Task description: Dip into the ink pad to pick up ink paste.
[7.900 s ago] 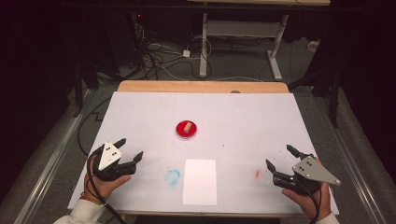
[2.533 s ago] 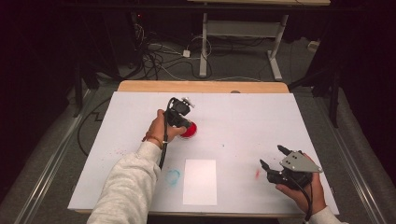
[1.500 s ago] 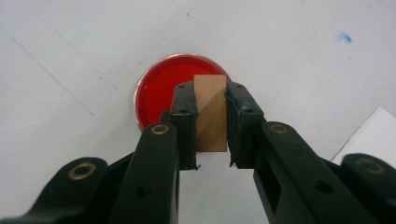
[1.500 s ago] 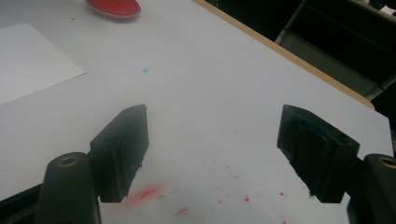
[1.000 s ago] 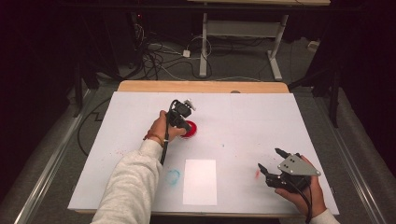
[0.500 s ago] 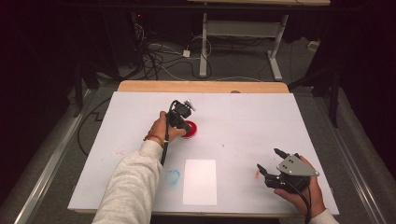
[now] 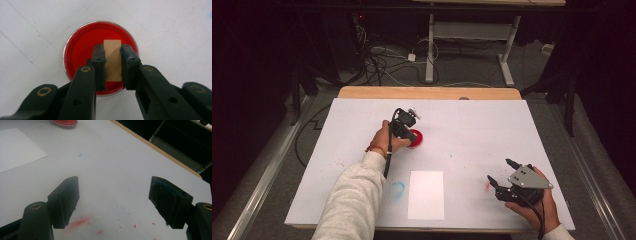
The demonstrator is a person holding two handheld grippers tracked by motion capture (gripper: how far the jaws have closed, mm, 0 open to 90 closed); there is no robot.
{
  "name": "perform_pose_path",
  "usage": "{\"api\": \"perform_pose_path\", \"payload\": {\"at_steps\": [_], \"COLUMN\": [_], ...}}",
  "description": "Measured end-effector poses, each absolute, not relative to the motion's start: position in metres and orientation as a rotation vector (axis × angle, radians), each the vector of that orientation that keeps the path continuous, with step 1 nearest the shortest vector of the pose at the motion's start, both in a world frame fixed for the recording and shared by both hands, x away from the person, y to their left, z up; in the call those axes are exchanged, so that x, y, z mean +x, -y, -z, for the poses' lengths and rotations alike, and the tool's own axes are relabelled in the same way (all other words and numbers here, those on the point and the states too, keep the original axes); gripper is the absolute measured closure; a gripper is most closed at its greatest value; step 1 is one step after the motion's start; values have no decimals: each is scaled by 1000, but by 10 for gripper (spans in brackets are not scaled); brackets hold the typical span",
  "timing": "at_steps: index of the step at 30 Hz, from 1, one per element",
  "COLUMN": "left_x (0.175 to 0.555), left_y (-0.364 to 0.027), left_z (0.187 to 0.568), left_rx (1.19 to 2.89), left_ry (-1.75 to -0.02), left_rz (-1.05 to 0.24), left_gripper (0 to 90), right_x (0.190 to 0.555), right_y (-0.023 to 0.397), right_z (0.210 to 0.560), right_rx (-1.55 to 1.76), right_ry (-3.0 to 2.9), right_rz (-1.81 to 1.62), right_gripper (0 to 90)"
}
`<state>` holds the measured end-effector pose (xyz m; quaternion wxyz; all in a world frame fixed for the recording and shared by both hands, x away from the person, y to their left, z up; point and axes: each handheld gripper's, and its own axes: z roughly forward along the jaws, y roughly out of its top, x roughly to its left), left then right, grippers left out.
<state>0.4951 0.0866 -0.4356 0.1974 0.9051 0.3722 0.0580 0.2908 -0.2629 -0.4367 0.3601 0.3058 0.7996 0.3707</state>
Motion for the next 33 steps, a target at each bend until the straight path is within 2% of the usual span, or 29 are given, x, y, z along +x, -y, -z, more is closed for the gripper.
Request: {"api": "perform_pose_path", "payload": {"at_steps": [15, 23, 33], "left_x": [496, 492, 488], "left_y": [-93, -105, -108], "left_z": [434, 407, 380], "left_rx": [2514, 2437, 2441], "left_ry": [-1049, -1037, -997], "left_rz": [-168, -201, -261], "left_gripper": [736, 735, 735], "right_x": [291, 291, 291], "right_y": [265, 268, 267], "right_z": [435, 435, 435], "right_rx": [801, 812, 803], "right_ry": [-2049, -2045, -2053], "right_rz": [-956, -952, -948], "right_gripper": [248, 248, 249]}}
